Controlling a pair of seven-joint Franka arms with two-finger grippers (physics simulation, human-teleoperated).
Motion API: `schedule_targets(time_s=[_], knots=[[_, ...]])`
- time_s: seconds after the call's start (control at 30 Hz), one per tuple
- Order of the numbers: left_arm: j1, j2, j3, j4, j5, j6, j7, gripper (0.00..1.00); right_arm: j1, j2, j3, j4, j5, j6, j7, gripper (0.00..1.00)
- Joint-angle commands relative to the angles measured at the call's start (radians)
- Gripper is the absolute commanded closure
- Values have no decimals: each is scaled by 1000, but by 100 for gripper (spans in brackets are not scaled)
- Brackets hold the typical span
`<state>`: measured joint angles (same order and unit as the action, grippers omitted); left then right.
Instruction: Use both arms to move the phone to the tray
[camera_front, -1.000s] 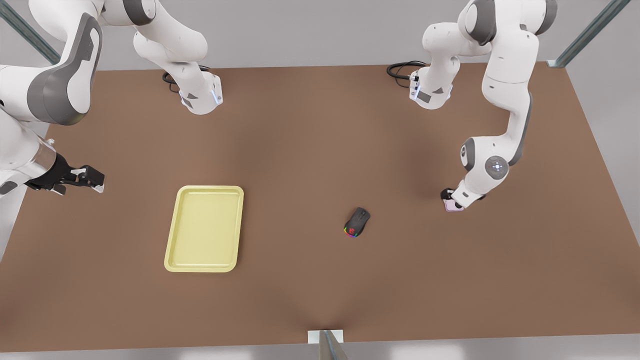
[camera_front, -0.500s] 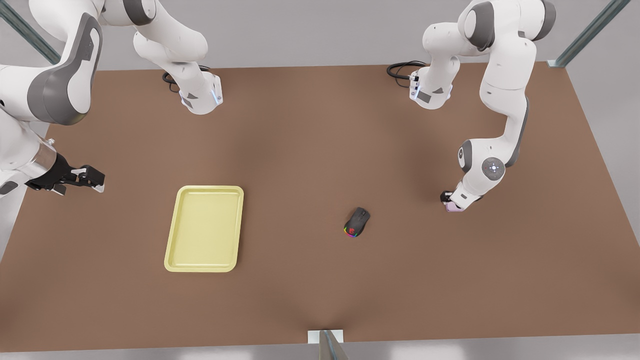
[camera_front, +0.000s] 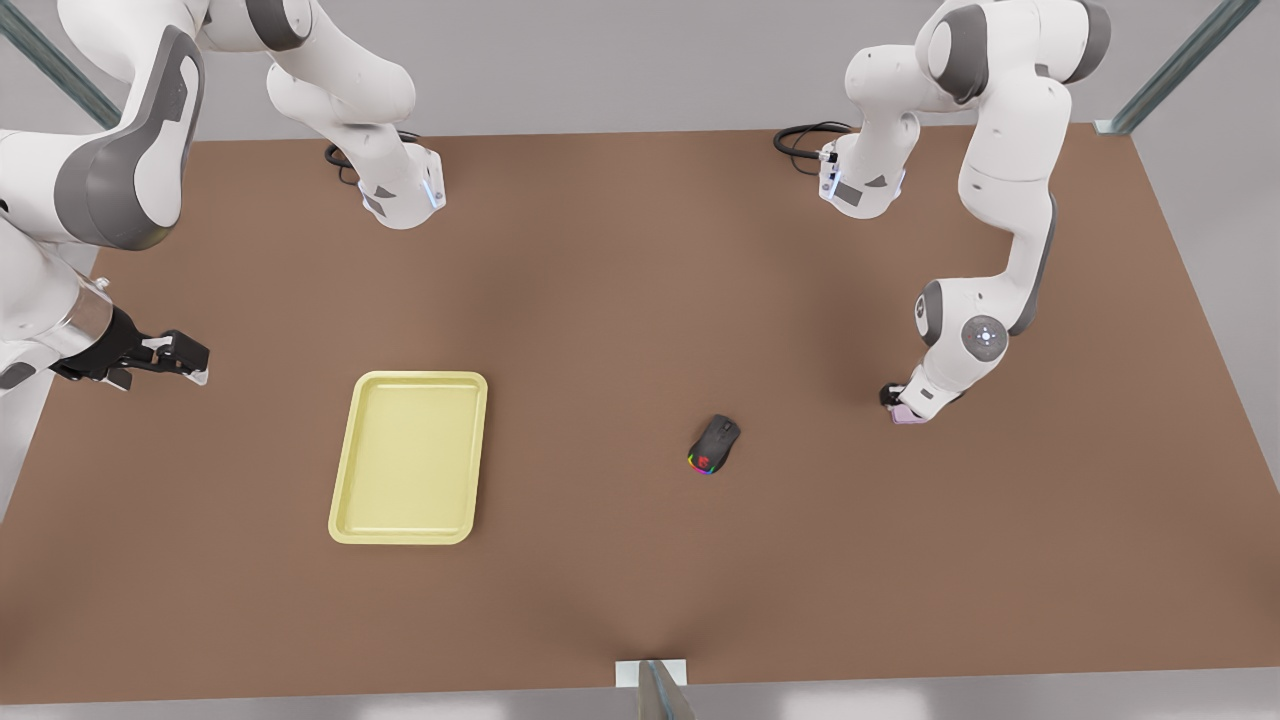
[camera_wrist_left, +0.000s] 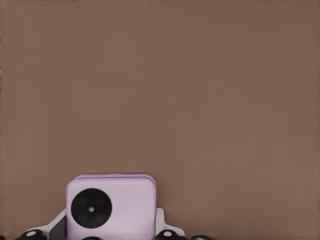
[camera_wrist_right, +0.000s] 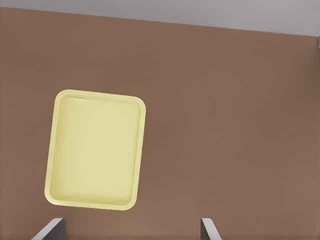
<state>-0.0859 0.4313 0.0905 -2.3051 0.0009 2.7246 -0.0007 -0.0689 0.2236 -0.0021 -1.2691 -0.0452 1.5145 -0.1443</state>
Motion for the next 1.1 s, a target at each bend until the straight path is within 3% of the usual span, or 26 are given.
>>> schedule_targets(time_s=[0.0,0.27,0.57,0.63,0.73,0.9,1.07], knots=[[0,-3,0,1,-2,-8,-15,21,0,-1,-1,0,1,0,-1,0],[-18,-26,-12,38,-1,-69,-57,21,0,-1,-1,0,-1,0,-1,0],[-426,-43,-14,297,-2,-436,-662,21,0,-1,-1,0,1,0,-1,0],[-525,14,-32,418,-4,-480,-821,21,0,-1,1,0,1,0,-1,0],[-554,159,-147,687,-4,-526,-953,21,1,-1,1,-1,1,0,-1,0],[-655,465,-147,1181,18,-620,-855,21,0,-1,1,-1,1,-2,-1,0],[-696,612,-150,1271,37,-416,-783,21,0,-1,-1,0,1,-2,-1,0]])
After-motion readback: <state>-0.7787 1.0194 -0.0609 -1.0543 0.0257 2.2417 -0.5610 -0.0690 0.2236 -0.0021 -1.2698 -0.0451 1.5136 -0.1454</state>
